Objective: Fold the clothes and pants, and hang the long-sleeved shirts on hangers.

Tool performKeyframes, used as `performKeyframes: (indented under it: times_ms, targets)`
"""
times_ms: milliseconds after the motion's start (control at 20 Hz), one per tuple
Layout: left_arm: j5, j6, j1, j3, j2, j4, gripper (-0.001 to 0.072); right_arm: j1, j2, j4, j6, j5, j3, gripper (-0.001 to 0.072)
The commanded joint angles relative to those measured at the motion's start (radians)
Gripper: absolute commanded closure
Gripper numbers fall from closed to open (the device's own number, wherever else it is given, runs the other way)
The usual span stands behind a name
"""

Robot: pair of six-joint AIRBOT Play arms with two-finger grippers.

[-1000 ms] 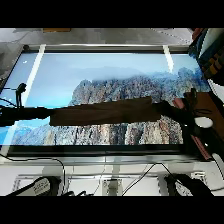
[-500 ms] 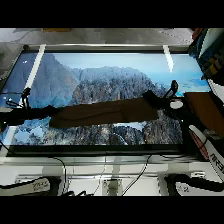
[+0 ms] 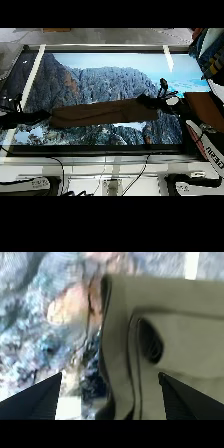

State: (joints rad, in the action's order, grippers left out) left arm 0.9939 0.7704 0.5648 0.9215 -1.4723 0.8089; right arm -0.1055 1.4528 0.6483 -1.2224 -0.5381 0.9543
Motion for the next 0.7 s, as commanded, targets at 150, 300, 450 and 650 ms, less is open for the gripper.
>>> performKeyframes:
  times_ms: [150, 300, 450, 650]
  targets:
    - [0.073, -0.136, -0.063, 0.002, -0.142, -0.104, 0.0015, -0.002, 0.002, 0.018, 0.039, -0.262, 0.004, 0.0194]
    - [0.072, -0.242, -0.123, 0.008, -0.152, -0.157, 0.0264, -0.004, 0.002, 0.015, 0.039, -0.266, 0.014, 0.0195]
    - [0.077, -0.255, -0.174, 0.053, -0.150, -0.159, 0.0690, -0.043, 0.003, 0.022, 0.039, -0.250, 0.083, 0.0223]
    - [0.196, -0.183, -0.204, 0.183, -0.091, -0.155, 0.0688, -0.135, 0.003, 0.075, 0.038, -0.065, 0.179, 0.0670]
